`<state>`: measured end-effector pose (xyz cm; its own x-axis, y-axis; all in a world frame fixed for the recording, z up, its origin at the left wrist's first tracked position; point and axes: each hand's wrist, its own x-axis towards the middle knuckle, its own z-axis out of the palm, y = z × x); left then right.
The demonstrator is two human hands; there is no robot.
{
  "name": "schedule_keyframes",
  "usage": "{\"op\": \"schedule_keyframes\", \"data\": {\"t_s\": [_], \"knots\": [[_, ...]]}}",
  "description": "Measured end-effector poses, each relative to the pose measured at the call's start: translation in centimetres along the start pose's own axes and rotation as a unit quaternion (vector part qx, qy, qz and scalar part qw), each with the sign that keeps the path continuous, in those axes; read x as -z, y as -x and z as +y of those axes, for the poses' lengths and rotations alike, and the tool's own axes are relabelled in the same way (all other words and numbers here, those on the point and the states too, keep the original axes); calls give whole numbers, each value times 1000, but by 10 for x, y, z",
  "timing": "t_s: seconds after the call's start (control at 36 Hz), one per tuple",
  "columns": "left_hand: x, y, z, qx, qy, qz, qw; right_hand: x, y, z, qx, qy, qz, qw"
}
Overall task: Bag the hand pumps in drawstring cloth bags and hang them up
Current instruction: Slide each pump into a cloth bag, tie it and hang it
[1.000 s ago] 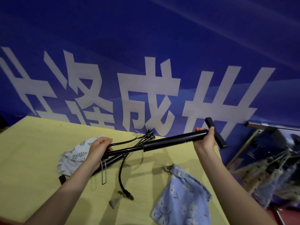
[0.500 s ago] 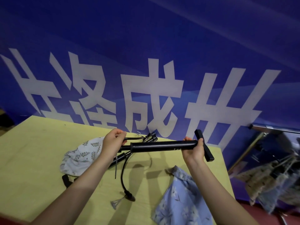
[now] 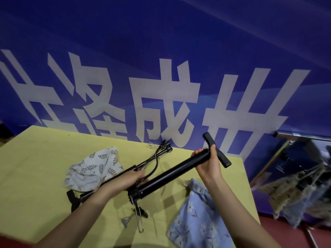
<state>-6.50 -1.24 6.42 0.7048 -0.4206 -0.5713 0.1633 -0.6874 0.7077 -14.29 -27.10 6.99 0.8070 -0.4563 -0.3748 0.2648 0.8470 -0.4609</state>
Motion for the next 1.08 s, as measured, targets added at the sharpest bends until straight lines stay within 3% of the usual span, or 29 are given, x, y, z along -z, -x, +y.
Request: {"op": "schedule_keyframes", "data": {"t_s": [0.14,0.25,0.36,0.5,0.69,0.81,0.94,1.08], "knots": [[-31,-21,7,28,203,-73,976,7,9,22,-42,56,-25,997],[-34,-42,14,43,409,18,912,15,13,28,-48,74,-27,996],[-21,-49,28,-26,486,96,868,26,10,31,-55,129,-15,990],[-9,-42,57,-127,432,122,885,29,13,39,-69,218,-3,974],[-32,-26,79,-214,279,55,934,12,19,53,-68,245,-30,967],[-49,-25,81,-222,242,46,943,2,21,57,-83,244,-72,964],[-65,-21,72,-210,287,79,931,3,25,54,-86,229,-93,965],[-81,-21,53,-231,160,99,955,10,26,46,-69,251,-65,963]]}}
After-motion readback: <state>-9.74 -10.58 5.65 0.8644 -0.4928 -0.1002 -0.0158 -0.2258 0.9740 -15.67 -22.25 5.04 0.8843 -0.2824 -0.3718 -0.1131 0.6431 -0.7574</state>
